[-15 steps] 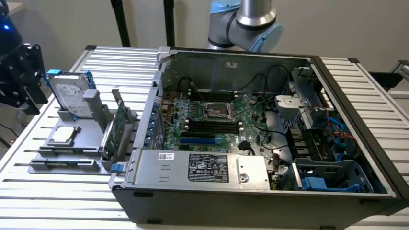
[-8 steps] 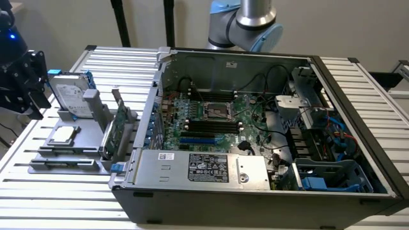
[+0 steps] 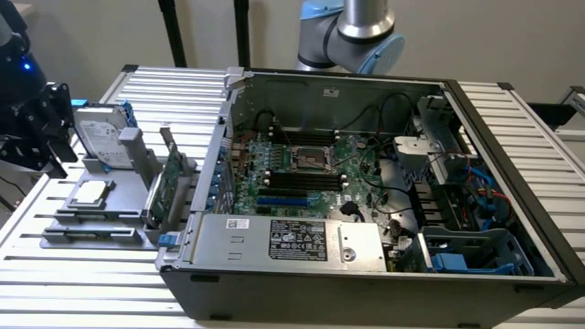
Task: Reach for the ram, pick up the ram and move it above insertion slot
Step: 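Pick up the ram and move it above insertion slot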
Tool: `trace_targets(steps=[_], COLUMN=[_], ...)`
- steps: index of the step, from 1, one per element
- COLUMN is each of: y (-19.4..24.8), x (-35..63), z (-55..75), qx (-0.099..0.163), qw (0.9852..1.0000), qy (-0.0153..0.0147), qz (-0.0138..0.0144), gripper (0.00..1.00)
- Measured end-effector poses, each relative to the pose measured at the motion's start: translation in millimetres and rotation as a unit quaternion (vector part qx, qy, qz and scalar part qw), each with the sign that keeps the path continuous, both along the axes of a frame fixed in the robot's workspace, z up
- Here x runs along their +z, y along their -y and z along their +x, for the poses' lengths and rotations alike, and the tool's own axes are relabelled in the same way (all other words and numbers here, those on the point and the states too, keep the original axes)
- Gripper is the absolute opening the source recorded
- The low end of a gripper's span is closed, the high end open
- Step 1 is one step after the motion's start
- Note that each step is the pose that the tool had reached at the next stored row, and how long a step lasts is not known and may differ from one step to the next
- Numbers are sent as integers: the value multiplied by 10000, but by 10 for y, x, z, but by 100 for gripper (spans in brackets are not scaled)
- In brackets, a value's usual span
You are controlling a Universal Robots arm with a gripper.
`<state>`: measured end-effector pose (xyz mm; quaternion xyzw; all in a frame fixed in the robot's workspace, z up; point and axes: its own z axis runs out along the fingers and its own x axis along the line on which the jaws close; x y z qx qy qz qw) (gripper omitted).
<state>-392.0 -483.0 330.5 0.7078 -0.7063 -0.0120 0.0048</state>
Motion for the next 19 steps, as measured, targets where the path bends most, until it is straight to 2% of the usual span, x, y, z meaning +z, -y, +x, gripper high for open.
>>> trace_targets(steps=[13, 16, 19], y=[13, 41, 97], x=[-236, -290, -345], z=[1, 1, 2], qx=[1, 0, 0], qw=[10000, 10000, 10000], qy=[0, 0, 0], qz=[0, 0, 0], gripper=[36, 36, 36])
